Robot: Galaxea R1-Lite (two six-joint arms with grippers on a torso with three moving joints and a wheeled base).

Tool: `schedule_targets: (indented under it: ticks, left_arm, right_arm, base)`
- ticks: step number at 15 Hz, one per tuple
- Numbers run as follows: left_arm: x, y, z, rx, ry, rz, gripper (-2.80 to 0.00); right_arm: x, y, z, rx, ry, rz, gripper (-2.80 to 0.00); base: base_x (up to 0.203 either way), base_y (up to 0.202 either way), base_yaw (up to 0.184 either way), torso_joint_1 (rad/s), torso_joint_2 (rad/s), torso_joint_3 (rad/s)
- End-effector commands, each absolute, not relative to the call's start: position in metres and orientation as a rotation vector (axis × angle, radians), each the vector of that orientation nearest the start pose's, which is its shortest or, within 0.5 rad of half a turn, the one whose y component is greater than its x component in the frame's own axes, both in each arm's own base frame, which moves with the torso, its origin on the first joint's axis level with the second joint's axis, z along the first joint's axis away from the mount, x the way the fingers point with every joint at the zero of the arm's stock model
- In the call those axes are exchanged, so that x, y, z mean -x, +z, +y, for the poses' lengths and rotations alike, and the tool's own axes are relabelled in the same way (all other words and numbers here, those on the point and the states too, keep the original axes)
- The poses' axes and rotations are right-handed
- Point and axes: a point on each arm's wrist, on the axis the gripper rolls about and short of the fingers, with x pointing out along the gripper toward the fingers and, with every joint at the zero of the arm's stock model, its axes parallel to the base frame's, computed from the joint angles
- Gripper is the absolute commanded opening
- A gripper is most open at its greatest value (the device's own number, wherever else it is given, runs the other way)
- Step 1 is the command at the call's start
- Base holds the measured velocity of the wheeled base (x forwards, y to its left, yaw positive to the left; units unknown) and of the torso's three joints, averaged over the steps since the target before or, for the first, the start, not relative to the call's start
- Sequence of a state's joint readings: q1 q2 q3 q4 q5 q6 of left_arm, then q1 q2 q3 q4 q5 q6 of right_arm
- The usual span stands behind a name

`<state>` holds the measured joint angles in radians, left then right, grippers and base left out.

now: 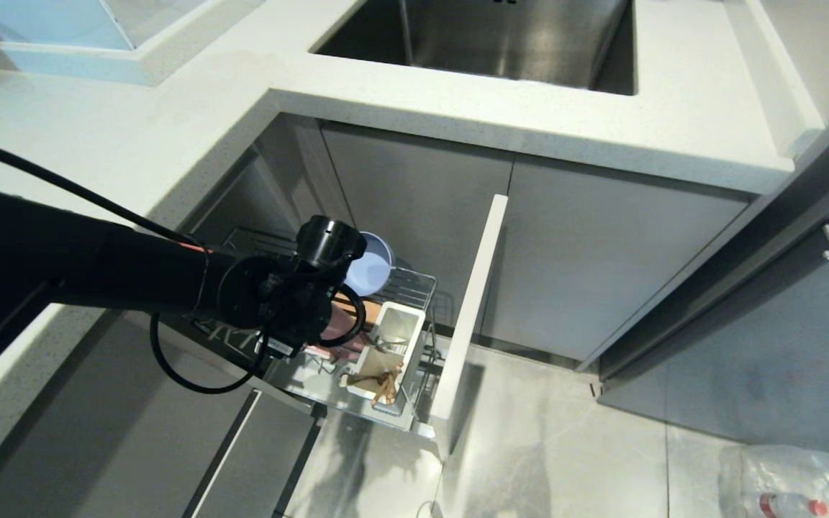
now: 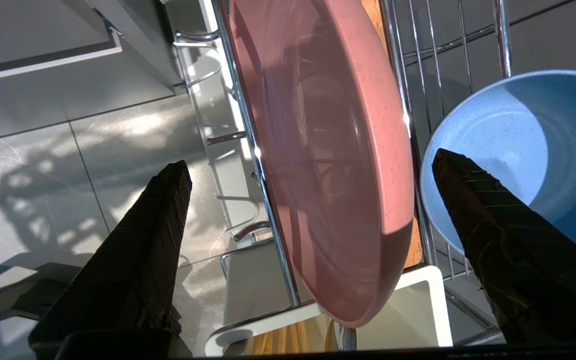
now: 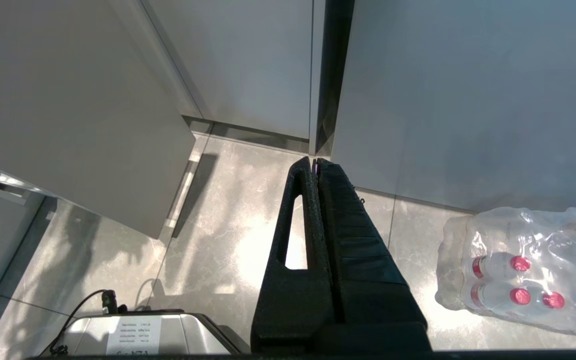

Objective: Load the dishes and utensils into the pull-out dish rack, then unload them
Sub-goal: Take the plate out of the cupboard

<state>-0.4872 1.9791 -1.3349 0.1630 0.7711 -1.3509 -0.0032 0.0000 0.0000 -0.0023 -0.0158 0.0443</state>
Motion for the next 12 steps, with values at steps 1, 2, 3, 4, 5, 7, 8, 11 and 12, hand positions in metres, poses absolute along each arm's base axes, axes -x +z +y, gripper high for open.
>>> schedule_targets:
  ticks: [1,2,3,4,5,7,8,11,12]
  left_arm:
    - [-0.3358,0.1607,-0.1590,0.823,0.639,0.343,0.00]
    - [-0.3368,0.1607,-0.1570,0.825,0.644,0.341,-2.80]
    - [-0.3370,0.1602,-0.1571,0.823,0.644,0.341,-2.80]
    - [-0.3373,0.1601,-0.1563,0.823,0.646,0.342,-2.80]
    - [-0.3376,0.1600,-0.1557,0.825,0.645,0.346,-2.80]
    - [-0.3373,0.1598,-0.1559,0.832,0.630,0.368,-2.80]
    - [-0.3370,0.1605,-0.1557,0.833,0.630,0.365,-2.80]
    - [-0.3359,0.1622,-0.1552,0.834,0.629,0.363,-2.80]
    - [-0.3355,0.1624,-0.1550,0.833,0.629,0.364,-2.80]
  right_arm:
    - [0.0228,0.0756,-0.0003,-0.044,-0.018,-0.002,-2.80]
    - [0.0228,0.0758,-0.0003,-0.045,-0.020,-0.004,-2.80]
    - [0.0228,0.0758,-0.0003,-0.045,-0.019,-0.003,-2.80]
    - [0.0228,0.0758,-0.0003,-0.045,-0.018,-0.003,-2.80]
    - [0.0228,0.0758,-0.0003,-0.045,-0.020,-0.003,-2.80]
    - [0.0227,0.0757,-0.0003,-0.044,-0.020,-0.001,-2.80]
    - [0.0228,0.0758,-0.0003,-0.045,-0.019,-0.003,-2.80]
    - [0.0228,0.0758,-0.0003,-0.045,-0.018,-0.003,-2.80]
    - [0.0228,0.0758,-0.0003,-0.045,-0.018,-0.003,-2.80]
  base:
    - [0.000,0.000,0.000,0.000,0.00,0.000]
    - [0.000,0.000,0.000,0.000,0.00,0.000]
    - [0.000,0.000,0.000,0.000,0.00,0.000]
    - [0.000,0.000,0.000,0.000,0.00,0.000]
    - [0.000,0.000,0.000,0.000,0.00,0.000]
    - [0.000,0.000,0.000,0.000,0.00,0.000]
    - [0.000,0.000,0.000,0.000,0.00,0.000]
    - [0.000,0.000,0.000,0.000,0.00,0.000]
    - [0.000,0.000,0.000,0.000,0.00,0.000]
